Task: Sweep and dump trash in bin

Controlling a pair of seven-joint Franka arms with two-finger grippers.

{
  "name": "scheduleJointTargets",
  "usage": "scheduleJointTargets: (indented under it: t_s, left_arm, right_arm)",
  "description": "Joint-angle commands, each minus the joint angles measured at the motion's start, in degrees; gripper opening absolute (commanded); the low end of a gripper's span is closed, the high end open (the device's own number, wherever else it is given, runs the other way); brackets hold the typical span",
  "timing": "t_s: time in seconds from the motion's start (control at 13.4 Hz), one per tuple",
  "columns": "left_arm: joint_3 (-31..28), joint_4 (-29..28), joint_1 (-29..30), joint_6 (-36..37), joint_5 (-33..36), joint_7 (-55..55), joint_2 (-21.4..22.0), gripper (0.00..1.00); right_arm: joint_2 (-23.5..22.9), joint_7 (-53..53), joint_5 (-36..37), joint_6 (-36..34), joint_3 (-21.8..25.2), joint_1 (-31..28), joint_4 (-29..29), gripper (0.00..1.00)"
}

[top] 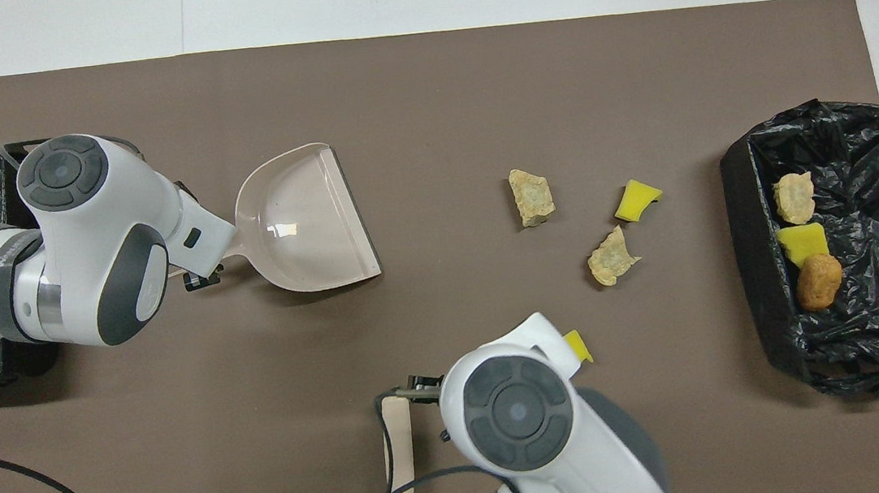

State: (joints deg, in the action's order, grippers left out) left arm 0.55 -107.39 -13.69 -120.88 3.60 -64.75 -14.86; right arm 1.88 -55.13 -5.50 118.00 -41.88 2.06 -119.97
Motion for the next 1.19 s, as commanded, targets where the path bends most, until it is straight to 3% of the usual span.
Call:
scheduleJointTargets:
  t_s: [0.0, 0.22, 0.3, 0.37, 0.52, 0.75, 0.97, 1.12]
  left_arm:
    - [0.42, -4.56, 0.59, -4.16, 0.97, -0.20, 1.32, 0.89]
    - [0.42, -6.77, 0.68, -5.94, 0.88, 1.37, 2.11, 0.89]
    - [0.42, -6.78, 0.59, -6.03, 0.88, 3.73, 2.02, 0.82]
    - [0.42, -6.60, 0.24, -6.12, 0.80, 6.02, 1.94, 0.68]
    - [0.51, -6.51, -0.20, -7.25, 0.71, 8.15, 1.76, 0.50]
    - [0.51, -6.25, -0.46, -7.26, 0.71, 7.98, 1.67, 0.16]
    - [0.60, -5.72, -0.38, -6.47, 0.88, 6.40, 1.93, 0.02]
    - [0.51, -4.93, -0.29, -6.03, 0.97, 3.34, 2.55, 0.00]
  right_arm:
    - [1.72, -7.50, -0.92, 3.72, -5.65, -0.66, -3.95, 1.00]
    - [1.29, -14.02, 0.05, 7.49, -12.94, -0.48, -6.66, 1.00]
    - [1.02, -14.82, 0.40, 9.51, -14.44, -0.31, -8.16, 1.00]
    - [0.93, -14.91, 0.57, 10.22, -15.68, -0.30, -8.87, 1.00]
    - [-0.38, -14.91, 1.27, 10.49, -16.04, 1.18, -8.96, 1.00]
    - [-3.89, -14.83, 5.31, 10.41, -16.04, 3.47, -8.88, 1.00]
    - [-5.39, -14.48, 5.85, 10.32, -16.04, 4.44, -8.88, 0.98]
    - [-5.92, -13.86, 5.85, 10.32, -16.04, 4.44, -8.88, 0.90]
